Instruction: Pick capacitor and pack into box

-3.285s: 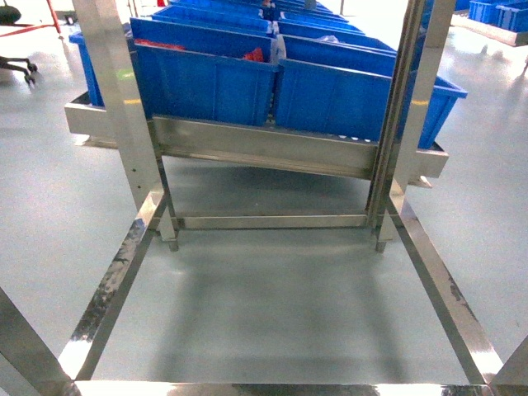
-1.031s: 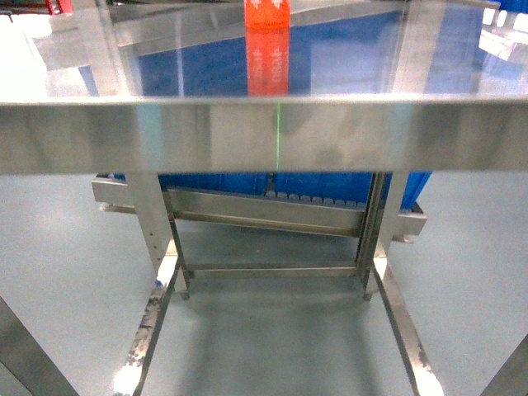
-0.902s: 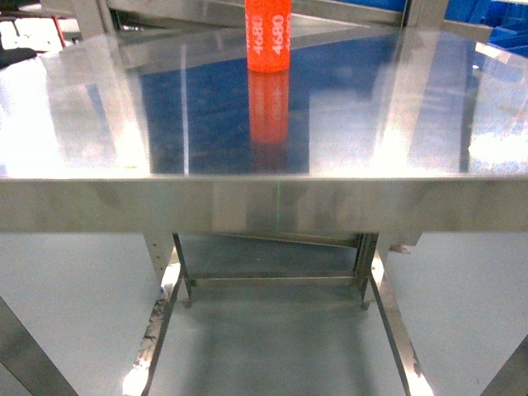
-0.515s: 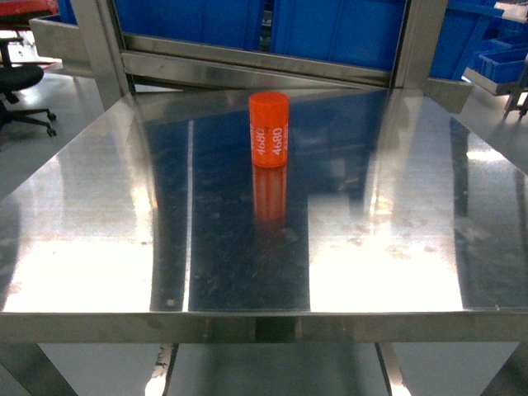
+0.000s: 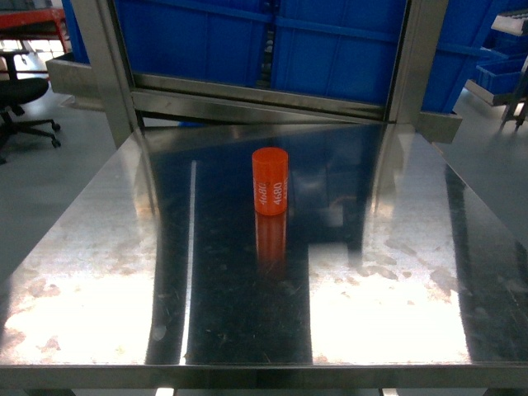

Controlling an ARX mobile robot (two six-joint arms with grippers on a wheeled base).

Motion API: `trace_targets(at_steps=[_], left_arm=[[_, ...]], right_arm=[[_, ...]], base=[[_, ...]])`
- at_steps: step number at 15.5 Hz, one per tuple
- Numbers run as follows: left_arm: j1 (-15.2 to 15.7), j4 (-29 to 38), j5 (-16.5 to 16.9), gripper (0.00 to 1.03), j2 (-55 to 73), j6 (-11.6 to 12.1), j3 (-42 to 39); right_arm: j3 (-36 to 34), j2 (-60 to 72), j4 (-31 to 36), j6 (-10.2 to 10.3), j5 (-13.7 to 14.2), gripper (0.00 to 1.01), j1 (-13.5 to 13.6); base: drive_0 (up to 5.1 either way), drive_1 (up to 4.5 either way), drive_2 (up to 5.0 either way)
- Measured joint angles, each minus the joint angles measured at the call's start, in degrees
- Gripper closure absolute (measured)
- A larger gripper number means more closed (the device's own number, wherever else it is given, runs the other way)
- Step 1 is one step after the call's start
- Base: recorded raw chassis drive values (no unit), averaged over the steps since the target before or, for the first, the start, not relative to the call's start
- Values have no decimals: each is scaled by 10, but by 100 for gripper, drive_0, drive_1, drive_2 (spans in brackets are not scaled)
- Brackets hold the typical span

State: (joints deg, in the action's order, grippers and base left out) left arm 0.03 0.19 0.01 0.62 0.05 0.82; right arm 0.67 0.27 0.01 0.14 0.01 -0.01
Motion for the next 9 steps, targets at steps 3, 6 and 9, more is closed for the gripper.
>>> trace_targets(at_steps=[3, 6, 9], left_arm=[[0, -6, 0, 5, 0, 0, 0], [0, -4, 0, 5, 0, 0, 0], [13, 8, 36, 5, 28, -12, 2]], right_arm=[[0, 0, -4, 0, 0, 3, 0], [0, 0, -3, 0, 0, 3, 0], [0, 0, -3, 0, 0, 3, 0]], base=[[0, 0, 0], [0, 0, 0], [0, 0, 0]])
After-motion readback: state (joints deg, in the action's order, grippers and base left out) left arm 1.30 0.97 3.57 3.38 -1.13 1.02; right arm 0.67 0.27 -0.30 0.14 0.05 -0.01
